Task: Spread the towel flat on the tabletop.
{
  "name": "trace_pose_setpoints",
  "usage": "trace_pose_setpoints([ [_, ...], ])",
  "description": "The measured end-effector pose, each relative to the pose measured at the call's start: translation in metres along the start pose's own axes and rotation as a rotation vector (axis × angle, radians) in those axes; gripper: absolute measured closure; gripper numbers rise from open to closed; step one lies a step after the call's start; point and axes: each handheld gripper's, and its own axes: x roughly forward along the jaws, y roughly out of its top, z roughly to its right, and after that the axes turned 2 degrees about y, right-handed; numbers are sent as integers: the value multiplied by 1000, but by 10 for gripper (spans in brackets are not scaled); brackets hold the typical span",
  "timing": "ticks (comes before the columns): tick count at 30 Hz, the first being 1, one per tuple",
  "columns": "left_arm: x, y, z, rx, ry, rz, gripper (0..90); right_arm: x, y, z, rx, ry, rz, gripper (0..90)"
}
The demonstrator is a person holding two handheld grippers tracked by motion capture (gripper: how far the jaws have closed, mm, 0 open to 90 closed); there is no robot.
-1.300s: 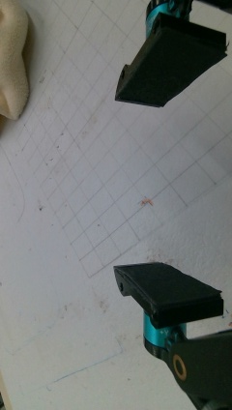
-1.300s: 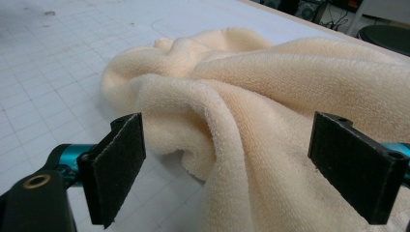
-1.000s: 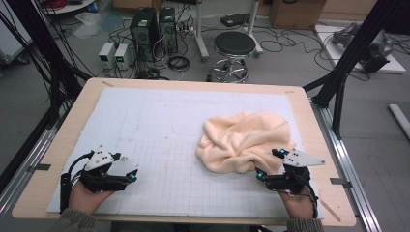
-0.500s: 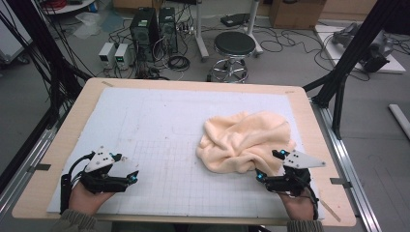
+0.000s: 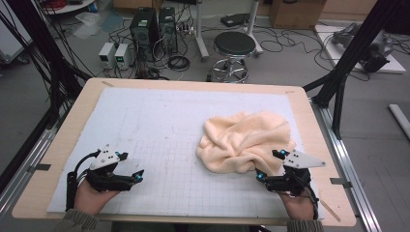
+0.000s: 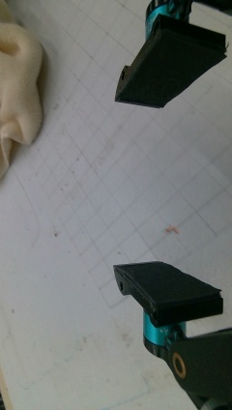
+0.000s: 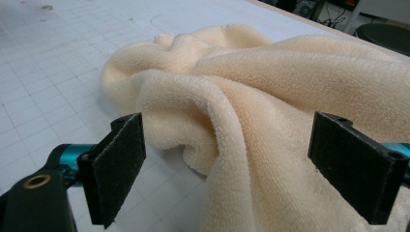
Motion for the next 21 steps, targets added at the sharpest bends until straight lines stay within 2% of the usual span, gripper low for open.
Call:
trace_pose_setpoints([
  [3,6,12,7,15,-27,26,178,-1,0,-1,5,-1,2,126],
  [9,20,30,19,57,-80,23,184,0,1,-1,-1,2,-5,127],
  [11,32,43,28,77,-113,23,188,0,2,-1,-3,5,-1,126],
  [12,32,43,28,77,-113,23,189,0,2,-1,0,8,-2,126],
  [13,40,53,34,87,-132,30,189,0,3,-1,0,9,-5,127],
  [17,59,69,46,115,-151,28,191,-1,4,1,-16,6,-14,127],
  [18,59,69,46,115,-151,28,193,-1,4,1,-14,5,-16,127],
  [19,69,77,52,127,-169,19,199,0,4,2,-17,3,-13,128],
  [21,80,84,56,134,-182,9,206,-1,3,4,-11,8,-18,134],
])
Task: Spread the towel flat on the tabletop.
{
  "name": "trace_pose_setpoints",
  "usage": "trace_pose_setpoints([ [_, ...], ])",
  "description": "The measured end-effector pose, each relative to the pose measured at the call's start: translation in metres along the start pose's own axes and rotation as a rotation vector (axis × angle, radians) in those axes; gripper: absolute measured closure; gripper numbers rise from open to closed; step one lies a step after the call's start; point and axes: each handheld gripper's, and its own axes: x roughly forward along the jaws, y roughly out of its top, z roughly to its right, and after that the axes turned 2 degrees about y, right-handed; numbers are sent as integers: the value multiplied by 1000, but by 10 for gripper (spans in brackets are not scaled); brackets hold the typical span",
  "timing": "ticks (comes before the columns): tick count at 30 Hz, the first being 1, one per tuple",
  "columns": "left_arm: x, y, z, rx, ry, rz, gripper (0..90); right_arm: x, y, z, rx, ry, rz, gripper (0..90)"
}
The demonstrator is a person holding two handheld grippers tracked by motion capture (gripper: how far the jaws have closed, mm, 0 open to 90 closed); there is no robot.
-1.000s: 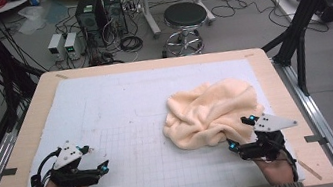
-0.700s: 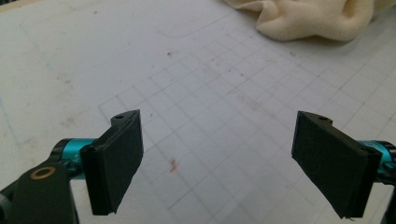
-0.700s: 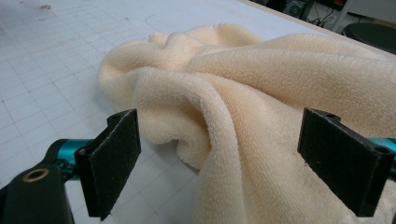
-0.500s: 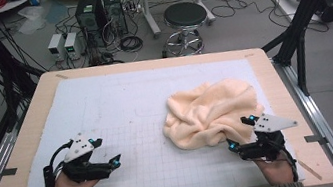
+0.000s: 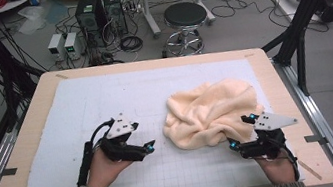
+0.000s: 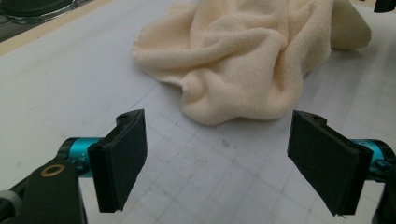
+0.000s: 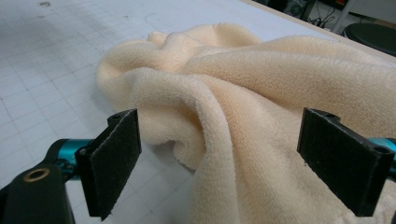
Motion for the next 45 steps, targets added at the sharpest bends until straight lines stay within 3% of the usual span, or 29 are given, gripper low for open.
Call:
trace_pose_setpoints([
  [4,17,12,2,8,-20,-19,222,0,0,3,4,-7,-2,134],
  [6,32,23,4,5,-69,-10,236,0,0,5,4,-11,-1,135],
  [7,32,23,4,5,-69,-10,237,0,0,5,4,-11,-1,135],
  [9,49,28,5,-3,-106,-12,249,1,0,9,2,-17,0,135],
  [11,55,29,5,-5,-112,-17,268,3,0,11,4,-15,-1,137],
  [12,68,30,5,-4,-136,-28,273,3,0,11,6,-12,-6,139],
  [13,68,30,5,-4,-136,-28,282,4,0,12,3,-12,-8,139],
  [14,83,29,7,5,-160,-51,297,5,0,13,0,-15,-13,142],
  [15,83,29,7,5,-160,-51,306,5,0,13,0,-15,-13,142],
  [16,97,27,11,22,-178,-84,307,6,-1,14,4,-12,-24,149],
  [19,109,24,14,54,-183,-114,323,7,-1,16,4,-9,-34,169],
  [20,114,22,15,59,-186,-131,335,8,-2,17,-3,3,-43,223],
  [23,125,18,16,72,-188,-165,435,11,-6,20,4,21,-61,310],
  [25,127,17,15,80,-179,-178,563,14,-9,23,18,40,-80,384],
  [29,125,18,14,88,-164,-184,737,18,-11,28,24,73,-102,594],
  [32,116,20,11,97,-133,-179,786,20,-9,26,-1,99,-110,760],
  [34,107,20,7,94,-120,-168,797,21,-7,24,-13,119,-108,815],
  [38,87,18,2,107,-87,-153,804,25,3,14,-34,164,-112,830],
  [39,73,16,0,111,-63,-143,804,27,5,11,-44,171,-104,830],
  [41,66,14,-2,111,-51,-142,805,31,11,5,-55,191,-105,830],
  [42,50,12,-4,124,-30,-139,805,34,15,1,-70,196,-100,830],
  [44,41,10,-4,127,-16,-140,805,40,23,-7,-89,215,-96,830],
  [45,28,7,-5,131,7,-138,805,43,27,-11,-99,222,-89,830],
])
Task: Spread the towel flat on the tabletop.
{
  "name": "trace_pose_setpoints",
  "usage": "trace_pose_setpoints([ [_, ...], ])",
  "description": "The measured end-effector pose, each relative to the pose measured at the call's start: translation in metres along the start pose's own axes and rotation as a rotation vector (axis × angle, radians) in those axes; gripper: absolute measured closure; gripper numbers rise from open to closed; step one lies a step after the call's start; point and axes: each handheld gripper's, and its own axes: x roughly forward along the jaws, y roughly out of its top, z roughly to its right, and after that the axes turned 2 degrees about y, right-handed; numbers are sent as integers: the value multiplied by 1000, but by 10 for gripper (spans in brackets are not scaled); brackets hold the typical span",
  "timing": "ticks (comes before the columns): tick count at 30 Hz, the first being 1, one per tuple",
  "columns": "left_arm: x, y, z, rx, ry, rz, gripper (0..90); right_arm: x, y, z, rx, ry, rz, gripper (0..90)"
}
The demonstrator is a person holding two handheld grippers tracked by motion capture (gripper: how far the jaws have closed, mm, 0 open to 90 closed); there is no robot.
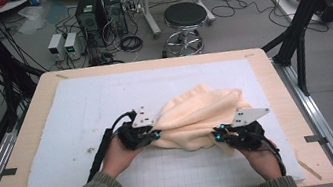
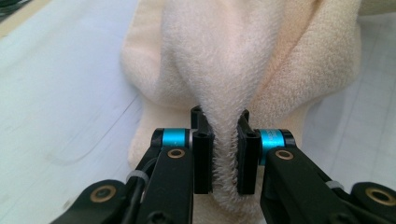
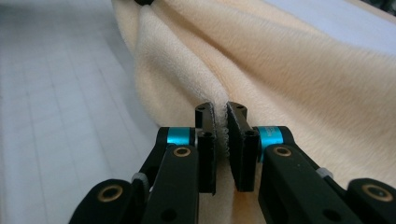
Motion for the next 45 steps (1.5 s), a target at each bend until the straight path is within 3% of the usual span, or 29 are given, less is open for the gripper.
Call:
trace_pose_setpoints([
  [6,-35,-21,0,4,40,-9,805,16,20,-19,-43,60,7,830],
  [10,-62,-43,6,-31,37,-1,805,26,28,-41,-79,129,1,829],
  [14,-72,-53,14,-36,29,4,805,27,27,-56,-99,172,-23,828],
  [16,-76,-60,23,-40,3,0,805,26,25,-61,-108,181,-25,825],
  [21,-71,-65,32,-32,-38,-1,794,21,19,-67,-93,196,-33,785],
  [22,-70,-64,31,-30,-63,-6,736,17,18,-66,-86,202,-22,700],
  [24,-70,-63,30,-37,-71,1,639,10,18,-65,-70,207,-2,638],
  [25,-71,-62,29,-37,-78,12,639,10,18,-65,-70,207,-2,638],
  [26,-75,-57,25,-27,-76,42,580,1,21,-61,-58,194,33,585],
  [32,-74,-41,6,-21,-56,93,494,-10,33,-45,-51,125,57,508],
  [33,-70,-39,1,-26,-51,108,477,-11,39,-35,-66,74,52,464],
  [34,-61,-36,-8,-41,-46,126,468,-11,41,-30,-62,58,47,451],
  [37,-49,-34,-16,-60,-44,123,453,-7,47,-10,-55,13,65,405],
  [42,-13,-24,-34,-95,-63,87,454,6,53,8,-36,-8,64,356],
  [45,9,-26,-48,-150,-66,66,454,31,53,18,-45,2,-14,337],
])
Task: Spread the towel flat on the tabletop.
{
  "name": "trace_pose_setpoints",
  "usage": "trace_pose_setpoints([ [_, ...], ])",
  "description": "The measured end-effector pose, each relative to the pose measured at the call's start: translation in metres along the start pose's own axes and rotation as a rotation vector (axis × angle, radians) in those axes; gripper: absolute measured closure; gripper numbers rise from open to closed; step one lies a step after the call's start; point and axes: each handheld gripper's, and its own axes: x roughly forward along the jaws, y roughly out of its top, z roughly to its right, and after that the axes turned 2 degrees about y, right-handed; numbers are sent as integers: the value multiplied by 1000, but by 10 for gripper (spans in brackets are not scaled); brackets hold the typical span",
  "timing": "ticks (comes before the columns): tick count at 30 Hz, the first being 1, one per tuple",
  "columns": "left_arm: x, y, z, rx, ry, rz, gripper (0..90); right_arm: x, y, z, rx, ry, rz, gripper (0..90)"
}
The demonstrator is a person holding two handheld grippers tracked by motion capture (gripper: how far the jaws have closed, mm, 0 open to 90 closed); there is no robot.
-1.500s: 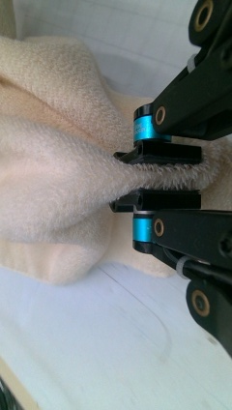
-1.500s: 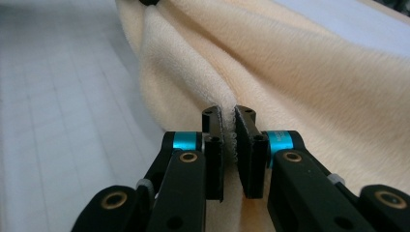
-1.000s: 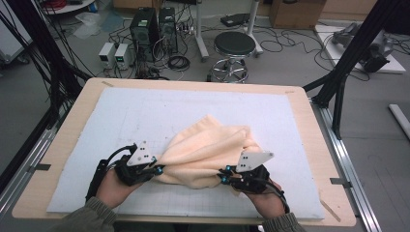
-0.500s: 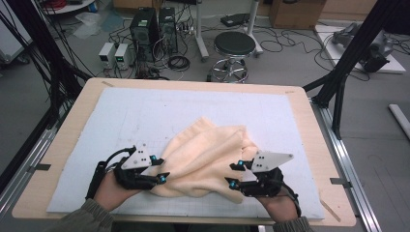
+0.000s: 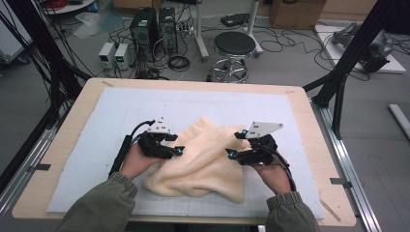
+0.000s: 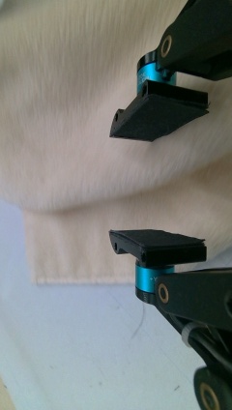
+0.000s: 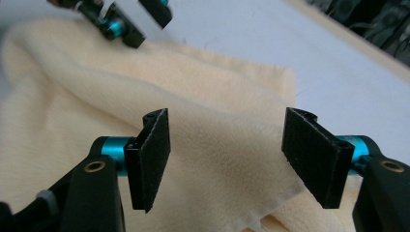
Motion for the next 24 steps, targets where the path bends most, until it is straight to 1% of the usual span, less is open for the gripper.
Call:
trace_pose_setpoints([
  [1,6,-3,-5,-14,9,-10,454,6,-1,2,-2,10,-20,346],
  [3,16,-9,-14,-42,17,-48,453,16,-5,4,-4,27,-54,413],
  [4,20,-11,-17,-48,23,-68,453,16,-5,4,-4,27,-54,413],
  [5,24,-14,-20,-56,19,-88,450,20,-8,5,-5,40,-71,466],
  [6,26,-15,-20,-59,18,-97,451,26,-14,7,-6,65,-100,601],
  [7,28,-16,-20,-52,18,-106,460,27,-16,8,4,80,-115,644],
  [8,31,-17,-18,-45,4,-110,490,28,-18,9,13,101,-136,701],
  [9,31,-17,-18,-45,4,-110,546,28,-19,8,14,110,-149,746],
  [10,31,-16,-17,-41,-9,-113,546,28,-19,8,14,110,-149,746],
  [11,31,-16,-15,-39,-15,-114,673,26,-21,5,-4,107,-141,797],
  [12,30,-15,-14,-39,-27,-119,673,26,-21,5,-4,107,-141,797],
  [13,30,-15,-12,-39,-36,-118,793,24,-23,3,7,115,-141,810],
  [14,30,-14,-11,-31,-39,-127,838,23,-25,2,15,118,-139,812],
  [15,30,-14,-9,-18,-32,-128,853,22,-26,1,20,121,-135,813],
  [16,28,-13,-7,-6,-25,-137,863,21,-26,1,22,123,-129,813],
  [18,26,-12,-6,-8,-19,-136,871,19,-26,0,25,130,-121,815],
  [19,23,-12,-6,-16,-17,-134,871,17,-25,-1,26,131,-119,817],
  [21,18,-11,-7,-20,-22,-120,871,16,-25,-1,29,136,-114,818],
  [22,15,-10,-7,-15,-24,-104,868,11,-26,-3,35,141,-119,818],
  [23,12,-9,-6,-17,-14,-92,863,8,-26,-5,39,143,-123,818],
  [24,10,-8,-6,-9,0,-81,863,8,-26,-5,39,143,-123,818],
])
